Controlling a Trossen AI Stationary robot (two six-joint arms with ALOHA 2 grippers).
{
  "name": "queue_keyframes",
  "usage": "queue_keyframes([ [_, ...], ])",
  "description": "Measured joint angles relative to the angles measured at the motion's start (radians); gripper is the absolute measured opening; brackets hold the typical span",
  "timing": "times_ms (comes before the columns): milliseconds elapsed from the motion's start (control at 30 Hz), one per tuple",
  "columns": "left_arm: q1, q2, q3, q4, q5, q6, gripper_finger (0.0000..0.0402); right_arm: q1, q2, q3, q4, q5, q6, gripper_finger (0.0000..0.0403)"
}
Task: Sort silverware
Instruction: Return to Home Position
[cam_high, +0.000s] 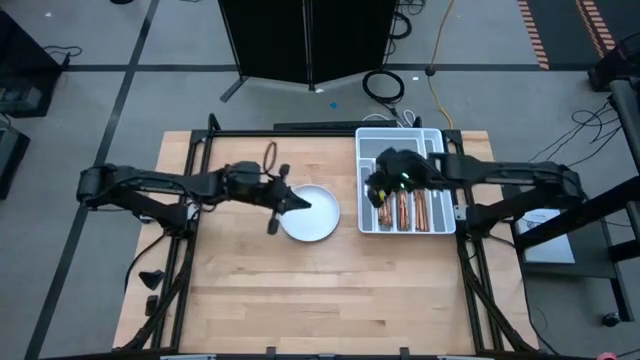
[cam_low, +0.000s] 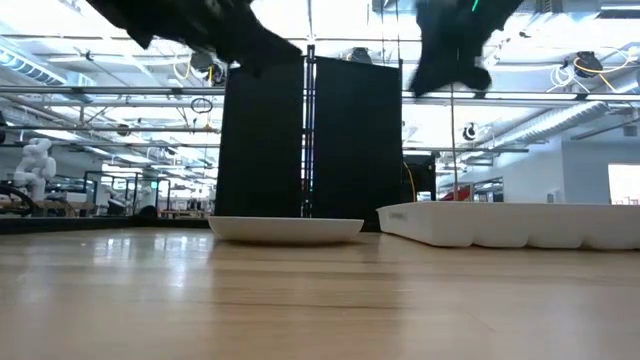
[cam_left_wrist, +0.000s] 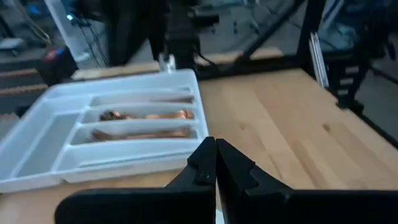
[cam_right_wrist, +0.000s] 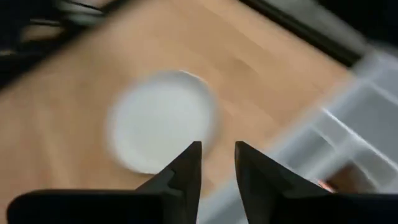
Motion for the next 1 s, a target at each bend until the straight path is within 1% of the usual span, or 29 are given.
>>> queue_keyframes([
  [133,0.002,-0.108,-0.024,0.003,-0.012,-0.034,0.0000,0.153,-0.110,-0.037,0.122,0.041,-0.125,0.0079],
  [200,0.002,-0.188,-0.058,0.011,-0.012,-0.063,0.0000,0.229,-0.167,-0.089,0.190,0.091,-0.174,0.0073],
  [300,-0.004,-0.332,-0.162,0.050,-0.015,-0.116,0.0000,0.319,-0.257,-0.222,0.343,0.141,-0.224,0.0064],
  [400,-0.003,-0.474,-0.270,0.102,-0.019,-0.160,0.0000,0.366,-0.338,-0.371,0.540,0.147,-0.272,0.0055],
  [533,0.010,-0.640,-0.384,0.102,-0.076,-0.187,0.0000,0.375,-0.426,-0.571,0.741,0.148,-0.322,0.0047],
  [667,0.016,-0.752,-0.484,0.111,-0.077,-0.190,0.0000,0.342,-0.526,-0.728,0.900,0.152,-0.342,0.0041],
  [767,0.017,-0.793,-0.556,0.164,-0.079,-0.214,0.0000,0.317,-0.614,-0.815,0.927,0.149,-0.342,0.0036],
  [867,0.018,-0.804,-0.618,0.239,-0.090,-0.216,0.0000,0.296,-0.705,-0.876,0.933,0.147,-0.336,0.0030],
  [933,0.018,-0.804,-0.644,0.279,-0.113,-0.223,0.0000,0.286,-0.766,-0.911,0.929,0.147,-0.334,0.0027],
  [1000,0.020,-0.804,-0.654,0.283,-0.143,-0.231,0.0000,0.277,-0.836,-0.933,0.903,0.143,-0.343,0.0023],
])
